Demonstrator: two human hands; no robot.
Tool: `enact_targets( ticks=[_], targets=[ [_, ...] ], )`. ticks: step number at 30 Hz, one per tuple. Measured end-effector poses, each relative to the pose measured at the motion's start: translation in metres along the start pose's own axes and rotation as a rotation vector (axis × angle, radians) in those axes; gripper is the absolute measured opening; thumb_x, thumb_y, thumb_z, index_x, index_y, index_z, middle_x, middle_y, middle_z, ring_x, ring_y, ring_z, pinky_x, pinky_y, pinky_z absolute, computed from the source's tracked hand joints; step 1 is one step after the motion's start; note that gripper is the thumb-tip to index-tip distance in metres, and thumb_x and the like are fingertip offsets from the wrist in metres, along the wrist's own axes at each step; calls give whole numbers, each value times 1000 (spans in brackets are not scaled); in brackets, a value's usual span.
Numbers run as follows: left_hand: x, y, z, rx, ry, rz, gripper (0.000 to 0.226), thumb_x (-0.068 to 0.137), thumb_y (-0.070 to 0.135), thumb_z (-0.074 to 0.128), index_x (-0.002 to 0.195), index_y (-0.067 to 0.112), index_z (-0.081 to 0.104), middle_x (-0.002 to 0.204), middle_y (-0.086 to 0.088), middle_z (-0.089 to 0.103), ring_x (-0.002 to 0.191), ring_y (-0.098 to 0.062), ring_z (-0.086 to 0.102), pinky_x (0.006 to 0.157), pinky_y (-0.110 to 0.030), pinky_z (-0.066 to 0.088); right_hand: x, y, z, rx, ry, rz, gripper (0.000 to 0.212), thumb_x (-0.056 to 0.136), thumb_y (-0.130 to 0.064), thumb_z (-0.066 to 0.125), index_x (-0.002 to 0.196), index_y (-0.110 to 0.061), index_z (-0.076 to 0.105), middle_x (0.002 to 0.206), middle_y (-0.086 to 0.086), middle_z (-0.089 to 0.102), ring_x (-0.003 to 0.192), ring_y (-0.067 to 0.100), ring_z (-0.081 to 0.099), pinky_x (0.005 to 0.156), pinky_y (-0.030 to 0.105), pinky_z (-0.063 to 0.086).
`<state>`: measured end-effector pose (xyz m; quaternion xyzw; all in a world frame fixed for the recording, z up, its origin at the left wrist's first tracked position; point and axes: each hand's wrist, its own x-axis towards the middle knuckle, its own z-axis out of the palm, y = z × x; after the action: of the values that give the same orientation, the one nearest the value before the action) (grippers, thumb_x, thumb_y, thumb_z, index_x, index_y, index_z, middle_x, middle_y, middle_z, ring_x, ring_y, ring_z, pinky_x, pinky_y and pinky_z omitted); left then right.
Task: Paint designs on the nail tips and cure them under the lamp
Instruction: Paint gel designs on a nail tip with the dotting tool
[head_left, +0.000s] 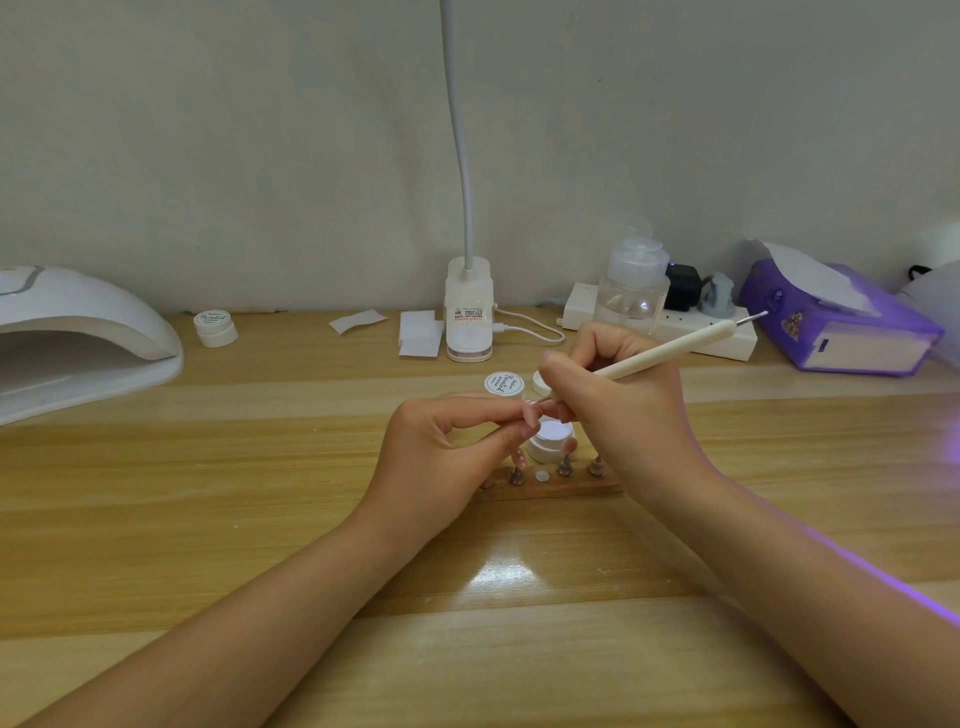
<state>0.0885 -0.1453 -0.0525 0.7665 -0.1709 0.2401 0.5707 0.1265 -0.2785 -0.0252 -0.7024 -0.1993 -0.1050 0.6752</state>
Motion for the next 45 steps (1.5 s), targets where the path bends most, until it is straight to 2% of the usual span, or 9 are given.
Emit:
enact_targets(
  ticks=[8, 11, 14, 18, 22, 34, 41, 45],
  targets=[
    [0, -1, 0, -5, -3, -3, 16, 72, 16, 69, 87, 20, 72, 81, 20, 70, 85, 0, 67, 77, -9, 46, 0, 0, 1, -1, -4, -11, 29, 72, -2, 60, 49, -9, 45, 48, 9, 45, 52, 20, 55, 48, 23, 48],
    [0, -2, 0, 6, -6, 2, 16, 73, 8, 70, 85, 19, 73, 81, 21, 70, 81, -3, 68, 75, -9, 46, 0, 0, 1, -1, -3, -12, 28, 72, -2, 60, 50, -9, 45, 49, 10, 45, 53, 23, 56, 50, 25, 49],
    [0, -1, 0, 10, -6, 9, 17, 74, 9, 70, 86, 20, 72, 82, 20, 71, 77, -8, 68, 72, -8, 47, 0, 0, 0, -1, -3, -4, 26, 72, -2, 60, 52, -6, 45, 50, 11, 46, 53, 22, 56, 49, 25, 50],
    [0, 0, 0, 9, -7, 13, 16, 73, 16, 68, 87, 21, 72, 82, 20, 70, 84, 0, 67, 76, -9, 46, -1, 0, 1, -8, 0, -12, 26, 71, -2, 60, 51, -6, 45, 49, 10, 45, 50, 18, 53, 48, 22, 46],
    [0, -1, 0, 12, 0, 15, 17, 72, 18, 68, 88, 20, 72, 82, 21, 70, 84, 0, 66, 75, -9, 46, -1, 0, 2, 3, -2, -12, 25, 70, -3, 60, 51, -6, 45, 47, 6, 46, 48, 12, 54, 47, 21, 46],
    [0, -2, 0, 16, -2, 21, 14, 73, 19, 68, 84, 27, 72, 81, 21, 70, 79, -1, 67, 73, -8, 46, -1, 1, 2, 2, 8, -28, 24, 71, -1, 60, 52, -4, 46, 50, 12, 46, 51, 19, 54, 47, 21, 47],
    [0, -4, 0, 13, 3, 8, 17, 72, 18, 68, 89, 19, 72, 85, 20, 70, 86, 1, 66, 77, -10, 47, -1, 1, 2, 27, 7, -23, 25, 72, -2, 60, 51, -6, 46, 49, 7, 47, 52, 19, 57, 48, 22, 49],
    [0, -3, 0, 6, -6, 6, 18, 75, 18, 68, 92, 15, 72, 89, 17, 71, 86, 0, 66, 76, -9, 46, 0, -1, 2, 153, 27, 53, 30, 74, 3, 58, 50, -8, 44, 44, -1, 43, 43, 8, 57, 46, 22, 52]
  ],
)
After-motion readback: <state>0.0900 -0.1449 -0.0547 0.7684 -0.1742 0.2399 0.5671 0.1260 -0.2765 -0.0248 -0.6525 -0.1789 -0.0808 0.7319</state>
